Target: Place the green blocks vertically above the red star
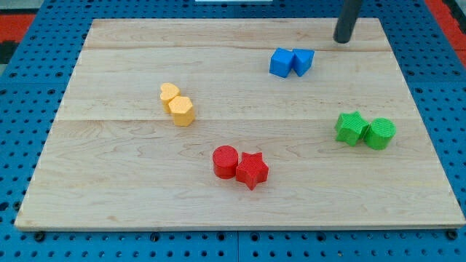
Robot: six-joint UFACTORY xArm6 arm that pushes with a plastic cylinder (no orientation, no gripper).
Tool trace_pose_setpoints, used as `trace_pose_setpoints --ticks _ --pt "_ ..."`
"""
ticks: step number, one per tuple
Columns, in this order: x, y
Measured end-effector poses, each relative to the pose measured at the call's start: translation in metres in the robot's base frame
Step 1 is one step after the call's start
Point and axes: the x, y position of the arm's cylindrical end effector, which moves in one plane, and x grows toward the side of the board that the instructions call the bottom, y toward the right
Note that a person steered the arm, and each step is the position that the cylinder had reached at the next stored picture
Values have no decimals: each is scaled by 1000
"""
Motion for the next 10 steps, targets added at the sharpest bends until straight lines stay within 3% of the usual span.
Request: trace_pose_setpoints --ticks 3,4,5,6,7,9,10 --pt "24 -14" --pt "50 -3" --pt "122 75" --pt "222 119" --pt "240 49" --pt "154 -118" --pt "163 -121"
